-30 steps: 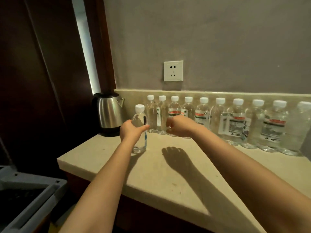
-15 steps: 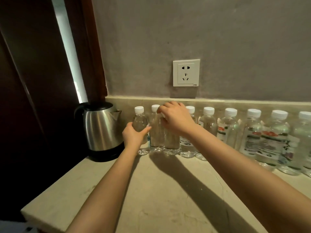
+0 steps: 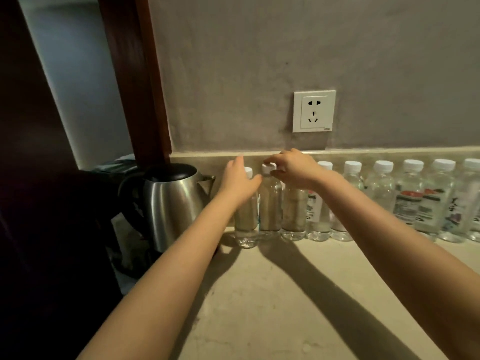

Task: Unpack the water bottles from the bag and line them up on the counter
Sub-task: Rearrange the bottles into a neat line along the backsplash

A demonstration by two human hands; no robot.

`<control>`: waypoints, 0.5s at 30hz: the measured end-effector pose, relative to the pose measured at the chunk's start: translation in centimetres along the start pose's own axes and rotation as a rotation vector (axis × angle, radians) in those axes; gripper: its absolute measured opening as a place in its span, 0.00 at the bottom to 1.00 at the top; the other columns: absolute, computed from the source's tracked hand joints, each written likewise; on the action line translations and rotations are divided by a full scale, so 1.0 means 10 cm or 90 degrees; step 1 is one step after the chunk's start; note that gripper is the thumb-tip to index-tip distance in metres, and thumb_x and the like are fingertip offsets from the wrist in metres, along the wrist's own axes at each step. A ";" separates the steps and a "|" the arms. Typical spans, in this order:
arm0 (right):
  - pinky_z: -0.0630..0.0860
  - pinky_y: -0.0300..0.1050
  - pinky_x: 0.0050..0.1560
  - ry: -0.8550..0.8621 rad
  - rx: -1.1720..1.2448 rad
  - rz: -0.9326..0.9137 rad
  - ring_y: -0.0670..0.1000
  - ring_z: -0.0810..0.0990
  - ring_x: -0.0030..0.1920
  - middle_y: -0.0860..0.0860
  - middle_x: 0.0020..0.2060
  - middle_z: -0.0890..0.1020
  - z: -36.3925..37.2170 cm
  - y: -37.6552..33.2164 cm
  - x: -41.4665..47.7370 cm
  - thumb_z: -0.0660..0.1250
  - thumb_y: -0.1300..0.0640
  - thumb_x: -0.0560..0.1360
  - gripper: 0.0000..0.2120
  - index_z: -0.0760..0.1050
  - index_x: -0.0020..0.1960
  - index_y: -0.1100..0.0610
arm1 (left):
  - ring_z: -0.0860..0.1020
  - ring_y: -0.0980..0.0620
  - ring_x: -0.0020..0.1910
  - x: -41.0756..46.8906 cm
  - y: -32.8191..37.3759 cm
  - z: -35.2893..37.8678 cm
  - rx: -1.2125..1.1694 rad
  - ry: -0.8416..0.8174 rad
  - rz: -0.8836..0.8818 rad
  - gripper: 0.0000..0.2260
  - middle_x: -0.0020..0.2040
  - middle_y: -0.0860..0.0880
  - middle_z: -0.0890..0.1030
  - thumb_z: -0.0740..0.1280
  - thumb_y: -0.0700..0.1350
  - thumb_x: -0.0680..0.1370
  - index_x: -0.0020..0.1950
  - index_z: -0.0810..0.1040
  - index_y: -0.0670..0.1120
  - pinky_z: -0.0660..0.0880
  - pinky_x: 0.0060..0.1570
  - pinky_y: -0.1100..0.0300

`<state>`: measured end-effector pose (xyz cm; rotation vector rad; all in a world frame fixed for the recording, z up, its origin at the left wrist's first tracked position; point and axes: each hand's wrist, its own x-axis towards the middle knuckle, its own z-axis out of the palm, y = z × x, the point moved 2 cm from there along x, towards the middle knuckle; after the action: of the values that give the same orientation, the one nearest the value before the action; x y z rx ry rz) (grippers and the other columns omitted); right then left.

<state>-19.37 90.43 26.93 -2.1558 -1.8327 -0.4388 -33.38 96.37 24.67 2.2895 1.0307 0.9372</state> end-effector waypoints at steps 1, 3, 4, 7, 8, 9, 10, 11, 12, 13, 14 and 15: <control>0.74 0.53 0.56 -0.006 0.002 0.007 0.57 0.75 0.59 0.53 0.59 0.80 0.00 -0.01 0.01 0.63 0.51 0.77 0.18 0.72 0.67 0.48 | 0.68 0.44 0.69 0.07 0.05 -0.06 0.088 -0.047 0.036 0.26 0.71 0.42 0.68 0.65 0.47 0.77 0.73 0.63 0.42 0.66 0.65 0.55; 0.75 0.52 0.56 -0.021 0.000 0.019 0.57 0.77 0.59 0.52 0.59 0.81 -0.02 -0.04 0.01 0.65 0.51 0.76 0.20 0.72 0.68 0.47 | 0.73 0.44 0.64 0.19 0.12 -0.15 0.214 -0.158 0.077 0.21 0.66 0.43 0.74 0.66 0.46 0.76 0.67 0.71 0.41 0.70 0.62 0.54; 0.75 0.51 0.56 -0.032 -0.004 0.023 0.56 0.77 0.59 0.51 0.59 0.81 -0.02 -0.04 0.02 0.66 0.50 0.76 0.21 0.71 0.69 0.47 | 0.75 0.44 0.61 0.23 0.14 -0.19 0.255 -0.208 0.082 0.19 0.63 0.43 0.77 0.66 0.45 0.76 0.65 0.74 0.41 0.72 0.59 0.53; 0.74 0.49 0.55 -0.055 -0.019 0.032 0.54 0.77 0.60 0.49 0.60 0.80 -0.02 -0.04 0.05 0.66 0.47 0.76 0.23 0.69 0.70 0.44 | 0.78 0.45 0.53 0.36 0.18 -0.26 0.318 -0.282 0.094 0.17 0.55 0.45 0.79 0.69 0.46 0.74 0.62 0.77 0.43 0.77 0.51 0.54; 0.74 0.50 0.55 -0.061 -0.019 0.033 0.54 0.76 0.60 0.49 0.60 0.80 -0.03 -0.05 0.06 0.66 0.47 0.76 0.22 0.69 0.69 0.43 | 0.79 0.46 0.49 0.40 0.19 -0.28 0.326 -0.297 0.101 0.16 0.52 0.46 0.79 0.70 0.46 0.73 0.60 0.78 0.43 0.77 0.46 0.55; 0.74 0.50 0.56 -0.065 -0.011 0.033 0.54 0.76 0.60 0.49 0.60 0.80 -0.02 -0.05 0.07 0.66 0.48 0.76 0.22 0.69 0.69 0.43 | 0.78 0.47 0.46 0.44 0.20 -0.28 0.330 -0.303 0.107 0.14 0.48 0.47 0.79 0.70 0.46 0.73 0.56 0.79 0.43 0.75 0.41 0.56; 0.74 0.50 0.56 -0.069 0.002 0.035 0.54 0.76 0.60 0.49 0.60 0.79 -0.03 -0.05 0.07 0.66 0.49 0.76 0.22 0.69 0.69 0.44 | 0.78 0.48 0.43 0.47 0.19 -0.28 0.332 -0.298 0.110 0.12 0.45 0.48 0.78 0.71 0.46 0.72 0.53 0.79 0.44 0.73 0.38 0.58; 0.73 0.51 0.56 -0.073 0.015 0.037 0.54 0.77 0.59 0.49 0.60 0.79 -0.03 -0.05 0.07 0.66 0.49 0.76 0.21 0.69 0.68 0.45 | 0.77 0.49 0.42 0.50 0.18 -0.27 0.331 -0.283 0.107 0.09 0.43 0.48 0.77 0.71 0.46 0.72 0.49 0.77 0.44 0.71 0.36 0.59; 0.74 0.51 0.56 -0.074 0.027 0.040 0.54 0.77 0.58 0.49 0.60 0.79 -0.02 -0.04 0.07 0.66 0.49 0.76 0.21 0.69 0.68 0.45 | 0.76 0.48 0.41 0.52 0.15 -0.26 0.331 -0.260 0.101 0.09 0.43 0.47 0.77 0.71 0.46 0.72 0.48 0.76 0.44 0.70 0.36 0.58; 0.74 0.51 0.55 -0.075 0.035 0.042 0.54 0.77 0.58 0.50 0.59 0.79 -0.03 -0.03 0.08 0.66 0.49 0.75 0.21 0.69 0.67 0.46 | 0.76 0.48 0.42 0.54 0.12 -0.24 0.331 -0.233 0.094 0.09 0.44 0.46 0.77 0.70 0.46 0.73 0.48 0.76 0.43 0.70 0.37 0.58; 0.73 0.51 0.55 -0.076 0.039 0.044 0.55 0.77 0.58 0.50 0.59 0.79 -0.02 -0.03 0.08 0.66 0.49 0.75 0.20 0.69 0.67 0.46 | 0.77 0.47 0.44 0.55 0.08 -0.24 0.331 -0.205 0.089 0.10 0.46 0.45 0.78 0.70 0.46 0.73 0.50 0.77 0.42 0.71 0.38 0.57; 0.73 0.50 0.54 -0.077 0.036 0.045 0.55 0.77 0.58 0.50 0.60 0.79 -0.02 -0.03 0.08 0.66 0.49 0.76 0.20 0.69 0.67 0.46 | 0.77 0.46 0.46 0.56 0.05 -0.23 0.329 -0.182 0.086 0.11 0.48 0.44 0.79 0.69 0.46 0.73 0.52 0.77 0.41 0.72 0.40 0.57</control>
<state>-19.51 91.17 27.42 -2.2449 -1.8004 -0.2422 -32.05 100.71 28.75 2.8390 1.0955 0.3931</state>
